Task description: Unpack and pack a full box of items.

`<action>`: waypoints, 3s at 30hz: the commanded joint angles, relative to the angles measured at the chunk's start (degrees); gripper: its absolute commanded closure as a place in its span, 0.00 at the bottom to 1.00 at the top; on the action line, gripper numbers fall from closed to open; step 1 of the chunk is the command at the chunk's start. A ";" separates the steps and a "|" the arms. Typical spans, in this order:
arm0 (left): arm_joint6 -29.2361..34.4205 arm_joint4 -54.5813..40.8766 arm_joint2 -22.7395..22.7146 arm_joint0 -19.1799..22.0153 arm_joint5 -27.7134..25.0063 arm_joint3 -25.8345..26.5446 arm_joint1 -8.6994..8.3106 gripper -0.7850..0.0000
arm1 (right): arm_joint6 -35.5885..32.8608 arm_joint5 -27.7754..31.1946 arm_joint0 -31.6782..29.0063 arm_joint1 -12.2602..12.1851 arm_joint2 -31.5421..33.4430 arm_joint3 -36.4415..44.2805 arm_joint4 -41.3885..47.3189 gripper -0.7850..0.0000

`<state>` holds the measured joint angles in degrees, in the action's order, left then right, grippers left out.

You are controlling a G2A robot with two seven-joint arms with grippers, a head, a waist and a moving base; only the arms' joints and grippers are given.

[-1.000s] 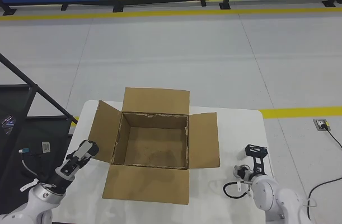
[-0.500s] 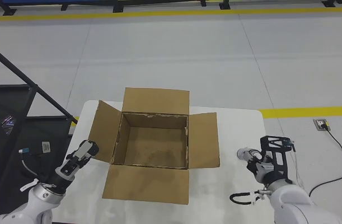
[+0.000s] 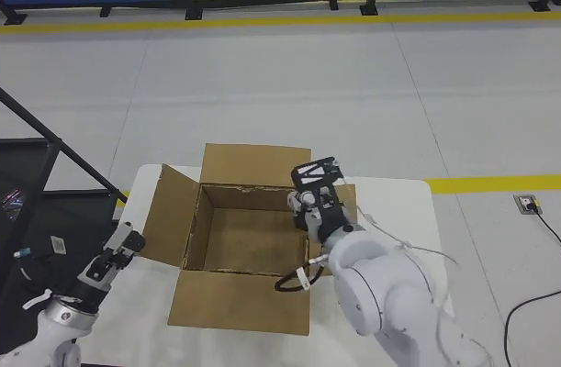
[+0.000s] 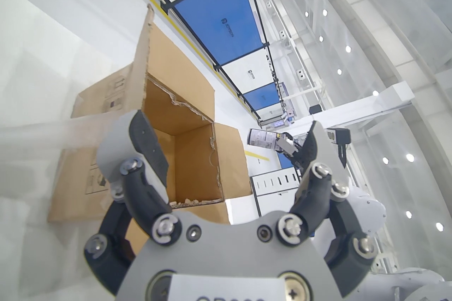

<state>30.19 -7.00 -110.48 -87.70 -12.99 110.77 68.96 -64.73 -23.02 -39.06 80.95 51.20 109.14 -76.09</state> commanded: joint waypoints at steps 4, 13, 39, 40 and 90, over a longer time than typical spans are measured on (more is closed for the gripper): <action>-1.88 -2.18 -2.53 -2.06 0.01 0.23 -0.02 0.00 | 2.37 -2.33 11.66 4.49 -10.85 -18.87 3.33 1.00; -2.32 -3.50 -3.70 -3.08 0.02 0.53 -0.03 0.00 | 9.52 -2.09 19.38 13.38 -21.91 -44.28 13.37 1.00; -2.32 -3.50 -3.70 -3.08 0.02 0.53 -0.03 0.00 | 20.52 1.70 22.53 26.60 -25.53 -71.88 18.14 0.00; -2.32 -3.50 -3.70 -3.08 0.02 0.53 -0.03 0.00 | 20.61 1.52 22.67 26.63 -25.22 -71.52 17.85 0.00; -2.32 -3.50 -3.70 -3.08 0.02 0.53 -0.03 0.00 | -8.53 13.41 -15.12 5.92 41.18 -18.39 -13.81 0.61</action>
<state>27.87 -10.49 -114.18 -90.78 -12.97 111.30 68.92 -72.67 -9.72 -54.83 86.89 92.40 91.85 -90.29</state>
